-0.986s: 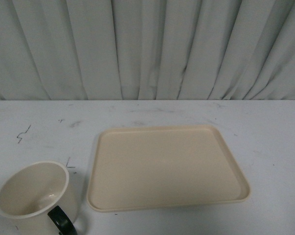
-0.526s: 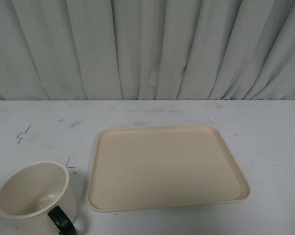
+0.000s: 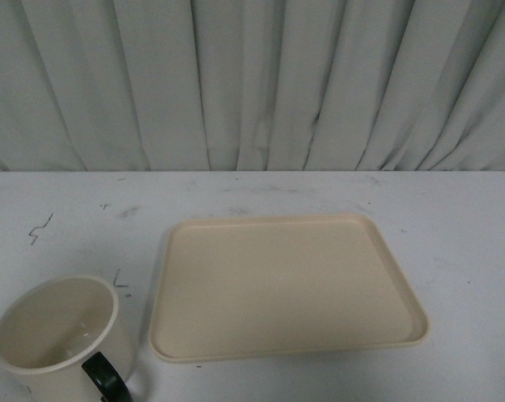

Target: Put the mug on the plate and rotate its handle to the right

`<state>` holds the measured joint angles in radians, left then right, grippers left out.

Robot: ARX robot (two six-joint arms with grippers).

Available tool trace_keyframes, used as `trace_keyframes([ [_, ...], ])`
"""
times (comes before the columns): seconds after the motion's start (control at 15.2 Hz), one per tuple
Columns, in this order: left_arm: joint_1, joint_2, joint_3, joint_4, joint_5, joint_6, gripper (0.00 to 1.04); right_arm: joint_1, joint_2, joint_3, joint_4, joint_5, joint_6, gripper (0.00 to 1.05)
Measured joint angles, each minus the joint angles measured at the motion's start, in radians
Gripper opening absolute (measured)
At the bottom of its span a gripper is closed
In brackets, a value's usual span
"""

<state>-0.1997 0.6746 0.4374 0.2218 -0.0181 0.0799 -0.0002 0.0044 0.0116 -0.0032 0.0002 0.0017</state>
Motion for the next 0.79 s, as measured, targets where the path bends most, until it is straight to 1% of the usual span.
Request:
trace_keyframes([
  [0.2, 0.004, 0.240, 0.045, -0.122, 0.019, 0.000, 0.98, 0.000, 0.000, 0.000, 0.000, 0.000, 0.000, 0.98],
  [0.33, 0.021, 0.320, 0.064, -0.213, 0.029, -0.001, 0.98, 0.000, 0.000, 0.000, 0.000, 0.000, 0.000, 0.98],
  [0.39, 0.037, 0.358, 0.064, -0.225, 0.025, -0.001, 0.98, 0.000, 0.000, 0.000, 0.000, 0.000, 0.000, 0.98],
  [0.53, 0.056, 0.410, 0.055, -0.211, 0.019, -0.006, 0.98, 0.000, 0.000, 0.000, 0.000, 0.000, 0.000, 0.98],
  [0.79, 0.066, 0.537, -0.035, -0.086, -0.003, -0.051, 0.98, 0.000, 0.000, 0.000, 0.000, 0.000, 0.000, 0.98],
])
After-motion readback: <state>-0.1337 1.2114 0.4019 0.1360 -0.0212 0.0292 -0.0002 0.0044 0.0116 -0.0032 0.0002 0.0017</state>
